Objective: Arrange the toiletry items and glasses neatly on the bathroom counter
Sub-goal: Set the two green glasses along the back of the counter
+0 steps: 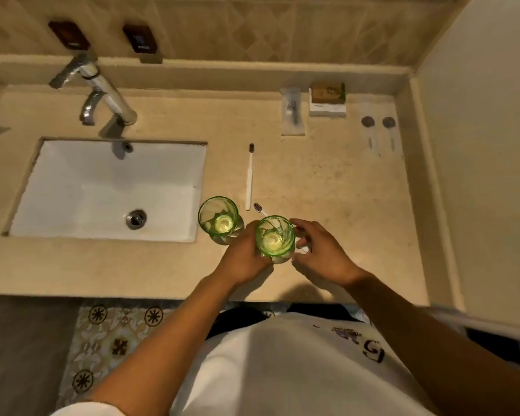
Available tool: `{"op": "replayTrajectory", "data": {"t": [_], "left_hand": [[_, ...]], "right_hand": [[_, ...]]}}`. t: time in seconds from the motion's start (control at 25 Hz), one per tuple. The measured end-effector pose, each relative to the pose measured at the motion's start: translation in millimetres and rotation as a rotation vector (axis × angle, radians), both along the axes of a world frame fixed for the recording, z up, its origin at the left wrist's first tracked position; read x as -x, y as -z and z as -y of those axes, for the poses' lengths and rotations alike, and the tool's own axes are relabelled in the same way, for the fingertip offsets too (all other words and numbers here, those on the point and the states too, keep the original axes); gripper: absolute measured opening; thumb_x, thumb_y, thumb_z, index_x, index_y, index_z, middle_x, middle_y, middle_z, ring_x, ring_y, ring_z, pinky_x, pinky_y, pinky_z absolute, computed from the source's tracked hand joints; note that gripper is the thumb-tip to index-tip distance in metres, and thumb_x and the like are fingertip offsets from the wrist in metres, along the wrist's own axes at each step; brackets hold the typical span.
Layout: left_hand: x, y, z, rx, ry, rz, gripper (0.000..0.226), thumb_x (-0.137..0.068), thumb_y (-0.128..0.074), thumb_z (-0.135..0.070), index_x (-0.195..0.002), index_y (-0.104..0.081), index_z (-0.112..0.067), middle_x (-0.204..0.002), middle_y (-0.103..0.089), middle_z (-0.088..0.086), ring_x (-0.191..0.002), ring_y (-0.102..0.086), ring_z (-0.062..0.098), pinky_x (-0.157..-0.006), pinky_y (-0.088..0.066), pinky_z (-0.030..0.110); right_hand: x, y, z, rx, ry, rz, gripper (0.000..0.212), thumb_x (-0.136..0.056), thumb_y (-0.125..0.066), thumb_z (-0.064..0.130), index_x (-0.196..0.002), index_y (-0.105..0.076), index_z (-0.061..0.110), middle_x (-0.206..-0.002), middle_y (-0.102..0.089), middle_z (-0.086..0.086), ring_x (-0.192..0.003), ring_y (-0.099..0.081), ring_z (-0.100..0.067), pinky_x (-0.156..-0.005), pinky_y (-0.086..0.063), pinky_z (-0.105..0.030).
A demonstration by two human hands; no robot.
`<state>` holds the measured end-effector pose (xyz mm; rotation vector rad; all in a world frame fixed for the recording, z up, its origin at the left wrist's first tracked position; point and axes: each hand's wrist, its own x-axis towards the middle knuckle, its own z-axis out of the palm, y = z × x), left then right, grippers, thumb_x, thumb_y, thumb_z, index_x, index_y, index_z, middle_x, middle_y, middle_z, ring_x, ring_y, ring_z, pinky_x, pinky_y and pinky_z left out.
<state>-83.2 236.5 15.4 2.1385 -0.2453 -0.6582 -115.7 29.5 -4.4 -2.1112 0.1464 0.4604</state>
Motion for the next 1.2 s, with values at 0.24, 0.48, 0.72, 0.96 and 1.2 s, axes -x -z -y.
{"op": "replayTrajectory", "data": {"t": [0.24,0.48,0.72,0.96,1.2], "left_hand": [[-17.0,0.7,-8.7,0.068,0.08,0.023,0.049,-0.073,-0.079,-0.023,-0.115,-0.057,-0.036,-0.111,-0.068,-0.001,-0.098,-0.064,0.008,-0.074,-0.049,0.019],[-26.8,-15.6,-11.1,0.037,0.141,0.03,0.044,-0.075,-0.078,-0.022,-0.113,-0.058,-0.031,-0.108,-0.073,-0.003,-0.094,-0.069,0.014,-0.079,-0.059,0.038],[-87.3,-42.1,-3.7,-0.012,0.006,0.033,0.07,-0.068,-0.085,-0.031,-0.118,-0.036,-0.03,-0.102,-0.06,-0.011,-0.088,-0.068,0.015,-0.072,-0.057,0.029],[-177.1,-54.9,-0.9,0.047,-0.066,0.06,0.071,-0.071,-0.085,-0.025,-0.128,-0.043,-0.025,-0.119,-0.059,-0.01,-0.091,-0.062,0.0,-0.07,-0.052,0.018],[-255.8,-41.2,3.9,0.108,-0.19,0.068,0.074,-0.075,-0.084,-0.015,-0.14,-0.049,-0.02,-0.132,-0.055,0.005,-0.111,-0.059,0.016,-0.093,-0.054,0.034]], "right_hand": [[18.0,-1.9,-31.9,-0.123,0.214,0.1,0.072,-0.075,-0.086,0.005,-0.139,-0.054,0.011,-0.129,-0.06,-0.007,-0.111,-0.059,0.01,-0.088,-0.048,-0.008],[16.0,-21.2,-29.4,-0.064,0.214,0.152,0.072,-0.074,-0.087,0.007,-0.139,-0.056,0.01,-0.127,-0.063,-0.009,-0.115,-0.063,-0.017,-0.097,-0.048,-0.018],[-55.5,-54.9,-10.9,-0.244,0.23,0.072,0.075,-0.079,-0.084,0.016,-0.134,-0.051,0.054,-0.127,-0.057,0.016,-0.118,-0.06,-0.002,-0.086,-0.052,-0.012],[-144.0,-59.9,-17.7,-0.374,0.259,0.092,0.077,-0.079,-0.082,0.014,-0.145,-0.048,0.035,-0.136,-0.063,0.01,-0.123,-0.063,-0.012,-0.102,-0.052,-0.032],[-235.5,-55.7,-27.3,-0.398,0.324,0.071,0.065,-0.08,-0.074,0.009,-0.13,-0.057,0.047,-0.123,-0.069,0.015,-0.113,-0.068,-0.009,-0.092,-0.056,-0.028]]}}
